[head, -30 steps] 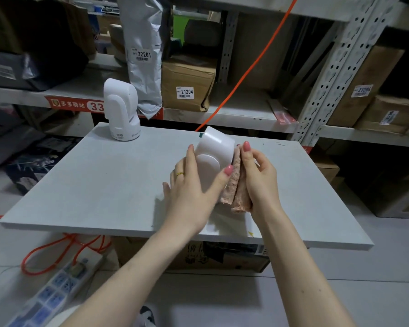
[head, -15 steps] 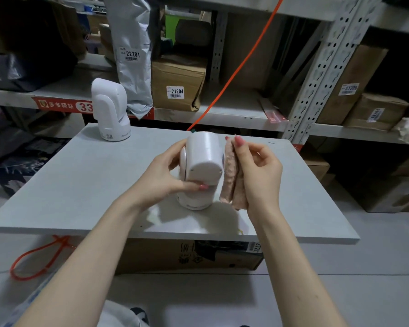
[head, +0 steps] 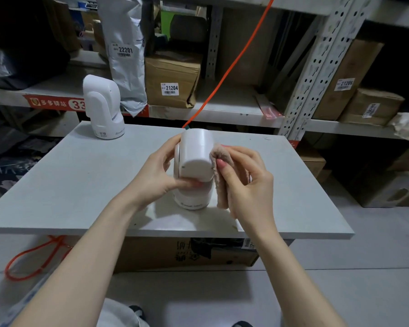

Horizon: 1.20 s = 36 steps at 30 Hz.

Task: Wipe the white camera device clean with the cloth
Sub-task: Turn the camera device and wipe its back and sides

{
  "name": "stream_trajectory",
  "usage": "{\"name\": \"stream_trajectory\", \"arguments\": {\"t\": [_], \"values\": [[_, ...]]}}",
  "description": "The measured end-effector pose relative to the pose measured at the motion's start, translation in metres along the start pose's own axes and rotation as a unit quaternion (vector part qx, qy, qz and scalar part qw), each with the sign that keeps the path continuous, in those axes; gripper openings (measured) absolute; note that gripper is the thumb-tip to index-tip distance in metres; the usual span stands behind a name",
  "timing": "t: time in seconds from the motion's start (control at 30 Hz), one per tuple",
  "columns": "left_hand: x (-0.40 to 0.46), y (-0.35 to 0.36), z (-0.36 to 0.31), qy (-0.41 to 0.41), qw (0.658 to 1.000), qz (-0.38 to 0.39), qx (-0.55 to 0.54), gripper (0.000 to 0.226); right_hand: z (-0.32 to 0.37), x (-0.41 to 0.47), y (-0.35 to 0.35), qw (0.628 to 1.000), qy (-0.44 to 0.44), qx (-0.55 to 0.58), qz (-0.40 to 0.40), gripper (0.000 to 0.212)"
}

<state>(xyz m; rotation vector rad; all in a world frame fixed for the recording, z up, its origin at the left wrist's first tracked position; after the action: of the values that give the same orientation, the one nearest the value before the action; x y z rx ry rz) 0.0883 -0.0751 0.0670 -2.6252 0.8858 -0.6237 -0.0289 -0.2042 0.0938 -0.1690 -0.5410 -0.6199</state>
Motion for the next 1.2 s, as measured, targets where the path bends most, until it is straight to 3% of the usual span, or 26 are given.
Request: {"name": "stream_trajectory", "arguments": {"t": [0.23, 0.47, 0.7, 0.97, 1.2], "values": [[-0.001, 0.007, -0.010, 0.047, 0.998, -0.001, 0.051, 0.087, 0.003, 0.012, -0.009, 0.998, 0.004, 0.016, -0.056, 0.022], [0.004, -0.004, -0.005, 0.032, 0.997, -0.056, 0.044, 0.085, 0.003, -0.007, 0.000, 0.998, -0.042, -0.042, -0.013, 0.023], [-0.005, 0.007, -0.032, 0.095, 0.975, -0.095, 0.179, 0.078, 0.020, 0.005, -0.014, 0.993, -0.086, -0.040, -0.070, 0.022], [-0.001, -0.006, -0.019, 0.034, 0.966, -0.180, 0.180, 0.086, 0.015, -0.008, -0.003, 0.984, -0.129, -0.118, -0.020, 0.023], [-0.012, 0.019, -0.039, 0.121, 0.908, -0.209, 0.341, 0.082, 0.033, 0.008, -0.010, 0.975, -0.158, -0.135, -0.083, 0.021]]}}
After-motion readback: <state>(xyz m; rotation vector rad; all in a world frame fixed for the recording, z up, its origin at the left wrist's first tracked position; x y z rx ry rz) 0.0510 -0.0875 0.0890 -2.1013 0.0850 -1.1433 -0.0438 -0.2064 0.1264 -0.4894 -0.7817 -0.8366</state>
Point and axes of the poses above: each hand's wrist, its own x-axis towards the middle knuckle, its own y-axis out of the palm, z = x × y, the point moved 8 cm from there along x, towards the middle knuckle, and after that the axes turned 10 degrees about x, right-handed, at the moved point
